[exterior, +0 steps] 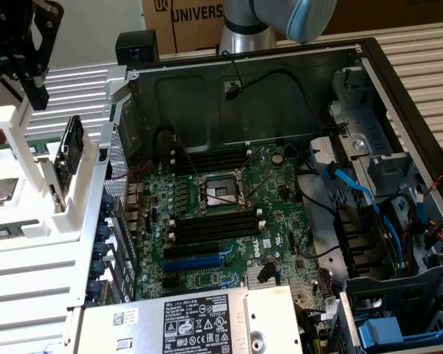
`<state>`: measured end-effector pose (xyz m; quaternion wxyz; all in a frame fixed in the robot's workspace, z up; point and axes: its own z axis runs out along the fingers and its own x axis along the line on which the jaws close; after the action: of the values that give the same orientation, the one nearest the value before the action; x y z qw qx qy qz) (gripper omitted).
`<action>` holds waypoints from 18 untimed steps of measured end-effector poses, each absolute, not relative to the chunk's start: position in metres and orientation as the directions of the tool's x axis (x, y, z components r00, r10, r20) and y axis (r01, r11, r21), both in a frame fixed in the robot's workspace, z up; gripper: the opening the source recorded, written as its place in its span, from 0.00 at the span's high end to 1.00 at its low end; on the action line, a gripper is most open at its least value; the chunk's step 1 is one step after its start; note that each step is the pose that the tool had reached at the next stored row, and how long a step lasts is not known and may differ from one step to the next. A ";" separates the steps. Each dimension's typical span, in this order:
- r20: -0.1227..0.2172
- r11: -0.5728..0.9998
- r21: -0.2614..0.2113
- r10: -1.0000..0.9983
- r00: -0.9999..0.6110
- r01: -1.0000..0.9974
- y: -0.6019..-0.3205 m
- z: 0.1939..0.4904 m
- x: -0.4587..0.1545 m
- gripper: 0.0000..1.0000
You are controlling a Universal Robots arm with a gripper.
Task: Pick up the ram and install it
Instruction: 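Reach for the ram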
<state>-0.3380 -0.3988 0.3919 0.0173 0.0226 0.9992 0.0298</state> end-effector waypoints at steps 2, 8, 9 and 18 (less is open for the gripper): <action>-0.033 0.998 0.059 0.028 -0.999 0.026 -0.399 0.392 -0.340 0.90; -0.033 0.998 0.055 -0.019 -0.999 -0.021 -0.395 0.391 -0.360 0.90; -0.033 0.998 0.055 -0.020 -0.999 -0.021 -0.394 0.390 -0.364 0.90; -0.033 0.998 0.055 -0.025 -0.999 -0.027 -0.381 0.384 -0.413 0.90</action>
<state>-0.4128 -0.3810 0.3843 0.0162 -0.0130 0.9994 0.0278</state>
